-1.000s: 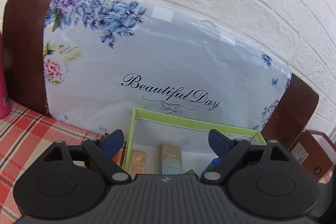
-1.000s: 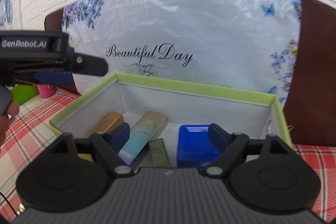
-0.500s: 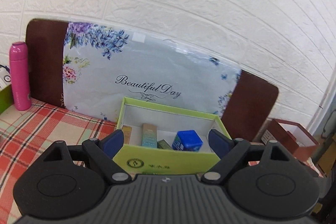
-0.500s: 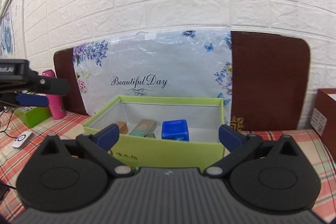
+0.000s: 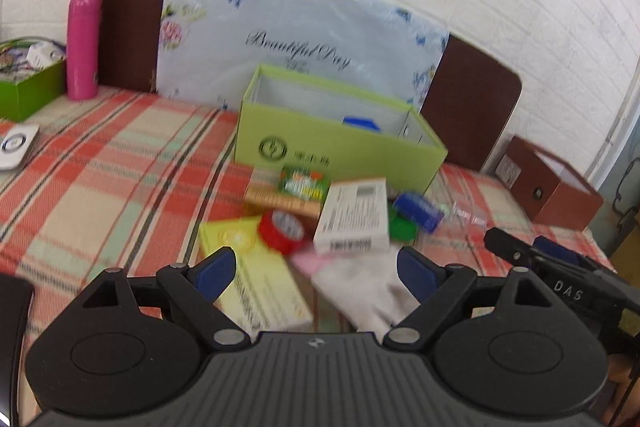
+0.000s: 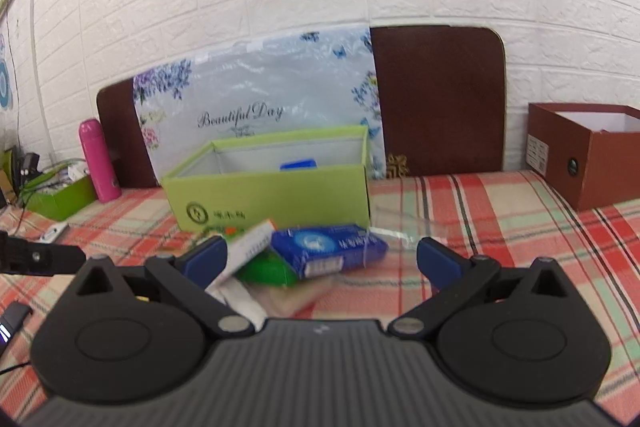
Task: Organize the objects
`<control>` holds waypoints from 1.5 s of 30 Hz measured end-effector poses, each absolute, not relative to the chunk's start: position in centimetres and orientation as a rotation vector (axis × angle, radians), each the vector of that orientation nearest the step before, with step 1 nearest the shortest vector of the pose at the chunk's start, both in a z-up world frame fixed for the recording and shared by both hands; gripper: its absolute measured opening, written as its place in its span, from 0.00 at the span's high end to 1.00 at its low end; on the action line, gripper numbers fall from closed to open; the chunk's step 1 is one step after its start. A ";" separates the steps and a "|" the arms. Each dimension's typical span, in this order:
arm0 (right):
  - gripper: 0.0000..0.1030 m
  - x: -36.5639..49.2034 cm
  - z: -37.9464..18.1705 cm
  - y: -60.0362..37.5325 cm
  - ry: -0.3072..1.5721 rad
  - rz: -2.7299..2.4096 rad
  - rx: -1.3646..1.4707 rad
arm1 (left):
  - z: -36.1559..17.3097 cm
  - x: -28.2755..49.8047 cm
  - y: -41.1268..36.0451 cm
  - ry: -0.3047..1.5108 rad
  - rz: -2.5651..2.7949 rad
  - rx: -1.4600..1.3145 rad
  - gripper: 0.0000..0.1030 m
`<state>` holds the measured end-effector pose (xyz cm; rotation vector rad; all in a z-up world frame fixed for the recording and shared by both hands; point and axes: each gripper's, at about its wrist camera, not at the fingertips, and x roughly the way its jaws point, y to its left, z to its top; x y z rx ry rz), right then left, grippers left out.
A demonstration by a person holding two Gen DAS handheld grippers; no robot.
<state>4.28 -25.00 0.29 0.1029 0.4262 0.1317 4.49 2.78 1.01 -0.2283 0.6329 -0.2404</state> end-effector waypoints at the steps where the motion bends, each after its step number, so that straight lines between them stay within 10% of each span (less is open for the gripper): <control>1: 0.00 3.9 -0.1 -25.0 0.438 0.130 0.103 | 0.5 4.3 3.0 0.646 -0.237 -0.234 0.12; 22: 0.00 10.2 -3.3 -10.9 0.514 0.324 -0.254 | -2.2 4.8 9.2 0.683 -0.035 -0.409 0.12; 31: 0.47 9.7 -4.3 -16.9 0.566 0.234 -0.096 | -3.9 7.4 5.8 0.723 -0.119 -0.374 0.12; 37: 0.44 8.8 -3.3 -19.9 0.564 0.224 -0.042 | -5.8 9.9 3.2 0.749 -0.107 -0.306 0.12; 45: 0.05 9.5 -1.8 -15.8 0.486 0.269 -0.117 | -5.8 9.9 4.0 0.748 -0.142 -0.175 0.27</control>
